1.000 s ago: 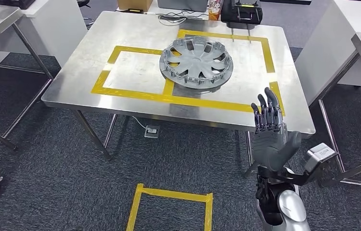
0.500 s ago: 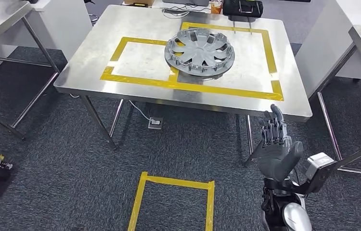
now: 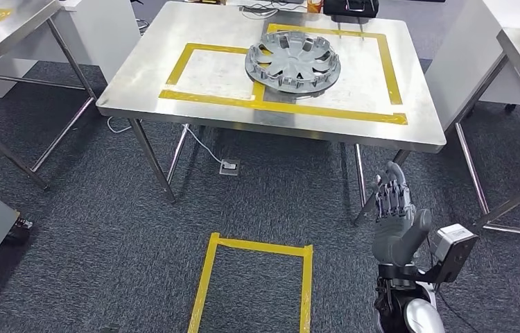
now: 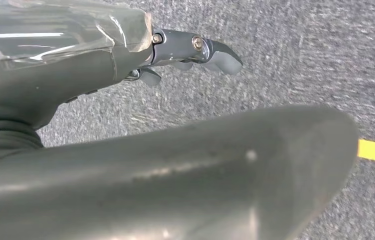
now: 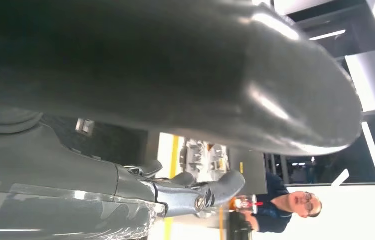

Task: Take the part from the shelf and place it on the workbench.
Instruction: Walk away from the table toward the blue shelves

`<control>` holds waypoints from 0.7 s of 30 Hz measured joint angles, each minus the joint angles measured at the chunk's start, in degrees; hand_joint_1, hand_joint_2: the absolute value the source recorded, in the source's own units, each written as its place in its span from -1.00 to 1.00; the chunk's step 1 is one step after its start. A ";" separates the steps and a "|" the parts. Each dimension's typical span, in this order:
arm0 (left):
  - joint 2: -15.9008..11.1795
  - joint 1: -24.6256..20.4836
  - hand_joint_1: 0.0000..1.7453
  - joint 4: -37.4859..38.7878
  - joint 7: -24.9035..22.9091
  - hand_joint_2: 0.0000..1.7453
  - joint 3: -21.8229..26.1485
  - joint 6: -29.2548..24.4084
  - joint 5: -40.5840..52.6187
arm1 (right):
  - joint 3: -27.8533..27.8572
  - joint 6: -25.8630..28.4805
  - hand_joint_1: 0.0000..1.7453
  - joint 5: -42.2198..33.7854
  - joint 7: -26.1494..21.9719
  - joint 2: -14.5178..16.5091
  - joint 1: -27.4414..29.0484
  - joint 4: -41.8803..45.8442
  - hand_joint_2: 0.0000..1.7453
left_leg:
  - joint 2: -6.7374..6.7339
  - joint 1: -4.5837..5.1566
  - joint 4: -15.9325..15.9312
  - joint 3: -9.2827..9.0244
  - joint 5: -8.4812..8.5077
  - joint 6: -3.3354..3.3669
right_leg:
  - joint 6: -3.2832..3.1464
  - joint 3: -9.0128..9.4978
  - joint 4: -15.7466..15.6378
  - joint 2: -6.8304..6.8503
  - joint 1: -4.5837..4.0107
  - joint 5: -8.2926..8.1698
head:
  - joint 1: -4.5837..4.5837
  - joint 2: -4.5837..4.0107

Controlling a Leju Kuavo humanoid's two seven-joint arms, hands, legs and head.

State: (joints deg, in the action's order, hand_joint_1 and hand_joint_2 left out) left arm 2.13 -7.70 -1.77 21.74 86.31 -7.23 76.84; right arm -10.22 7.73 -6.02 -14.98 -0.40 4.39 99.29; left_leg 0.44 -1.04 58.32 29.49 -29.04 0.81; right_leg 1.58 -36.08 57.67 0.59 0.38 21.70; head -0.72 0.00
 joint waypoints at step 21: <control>0.26 0.59 -1.00 -0.55 -0.23 -1.00 0.00 0.72 1.17 | 0.32 1.19 -1.00 -0.63 0.07 -0.21 1.20 -0.75 -1.00 | -0.37 -0.20 14.18 13.15 -1.45 -1.79 | -2.97 5.55 -2.08 -0.25 -0.21 4.25 | 0.07 0.00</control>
State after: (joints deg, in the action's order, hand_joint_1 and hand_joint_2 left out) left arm 2.39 -7.12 -2.32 21.51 86.31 -6.51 78.01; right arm -9.90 8.92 -6.65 -14.92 -0.61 5.59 98.54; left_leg 0.07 -1.25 72.50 42.64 -30.49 -0.98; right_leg -1.39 -30.53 55.60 0.34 0.17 25.95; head -0.65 0.00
